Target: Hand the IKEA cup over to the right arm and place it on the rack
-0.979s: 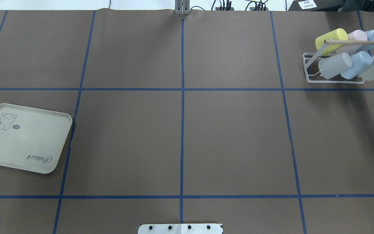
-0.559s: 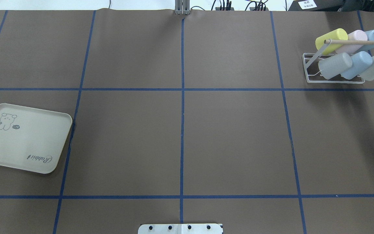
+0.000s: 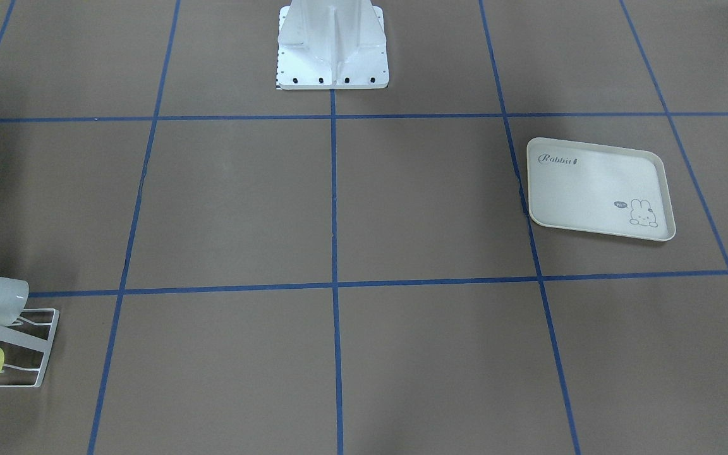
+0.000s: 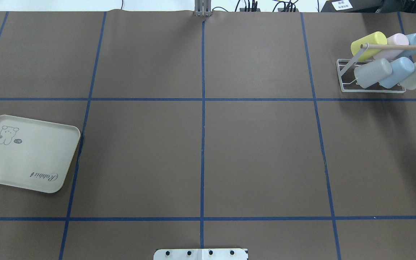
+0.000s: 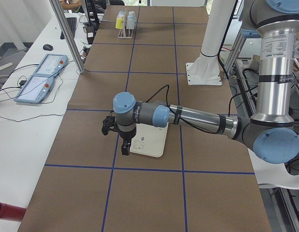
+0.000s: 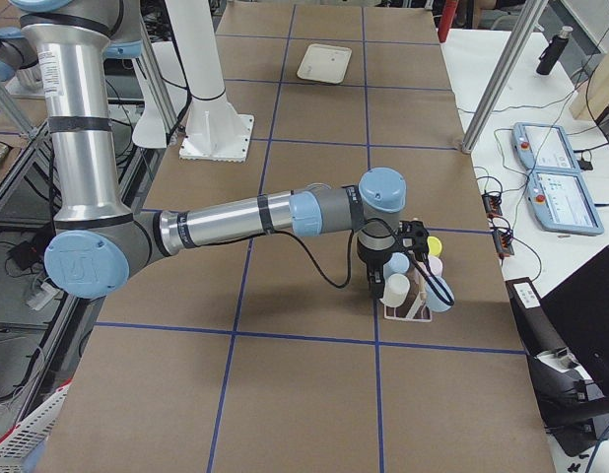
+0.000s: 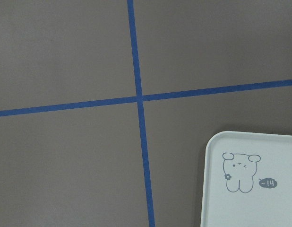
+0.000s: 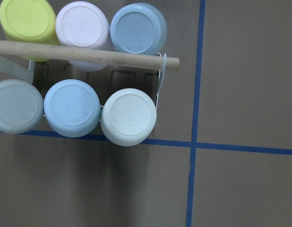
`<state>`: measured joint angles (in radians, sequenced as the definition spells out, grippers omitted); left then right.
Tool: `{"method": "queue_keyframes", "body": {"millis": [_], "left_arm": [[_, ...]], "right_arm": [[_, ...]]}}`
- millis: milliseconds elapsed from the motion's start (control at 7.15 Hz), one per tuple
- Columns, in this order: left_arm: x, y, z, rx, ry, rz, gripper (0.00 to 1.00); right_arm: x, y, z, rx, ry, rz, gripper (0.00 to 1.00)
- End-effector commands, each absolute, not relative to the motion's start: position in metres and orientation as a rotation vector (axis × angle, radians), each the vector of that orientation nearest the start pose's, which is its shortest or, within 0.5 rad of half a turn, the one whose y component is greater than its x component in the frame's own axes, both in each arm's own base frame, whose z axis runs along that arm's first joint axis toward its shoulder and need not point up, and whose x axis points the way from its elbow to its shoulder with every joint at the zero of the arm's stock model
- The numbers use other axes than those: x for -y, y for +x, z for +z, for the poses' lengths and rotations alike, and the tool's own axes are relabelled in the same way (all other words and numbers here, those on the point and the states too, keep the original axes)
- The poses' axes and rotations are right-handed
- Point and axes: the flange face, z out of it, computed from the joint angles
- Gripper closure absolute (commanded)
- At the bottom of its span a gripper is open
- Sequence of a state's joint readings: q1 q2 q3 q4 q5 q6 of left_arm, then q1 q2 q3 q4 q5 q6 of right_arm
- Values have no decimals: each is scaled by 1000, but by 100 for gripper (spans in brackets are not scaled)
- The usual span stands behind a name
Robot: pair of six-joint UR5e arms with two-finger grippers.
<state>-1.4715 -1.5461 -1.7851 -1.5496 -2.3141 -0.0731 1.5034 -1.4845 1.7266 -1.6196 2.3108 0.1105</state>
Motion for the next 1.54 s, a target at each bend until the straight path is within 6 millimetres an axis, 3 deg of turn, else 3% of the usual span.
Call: {"method": "queue_keyframes", "body": {"millis": [0,280,420,839,1399], "left_arm": [[497,-16,557,-764,116,98,0],[487,-19,554,-762,122,95,0],[487,-19,575,-761,85,80,0],[481,-35,594,-907,33,13,0],[482,-35,590,-913,42,16,0]], "right_arm": [[538,23,536,753,137,-53,0],[538,23,540,755,128,-50,0],[537,22,541,756,118,-49,0],[537,15,543,786,103,-56,0],[527,14,547,821,97,-59,0]]}}
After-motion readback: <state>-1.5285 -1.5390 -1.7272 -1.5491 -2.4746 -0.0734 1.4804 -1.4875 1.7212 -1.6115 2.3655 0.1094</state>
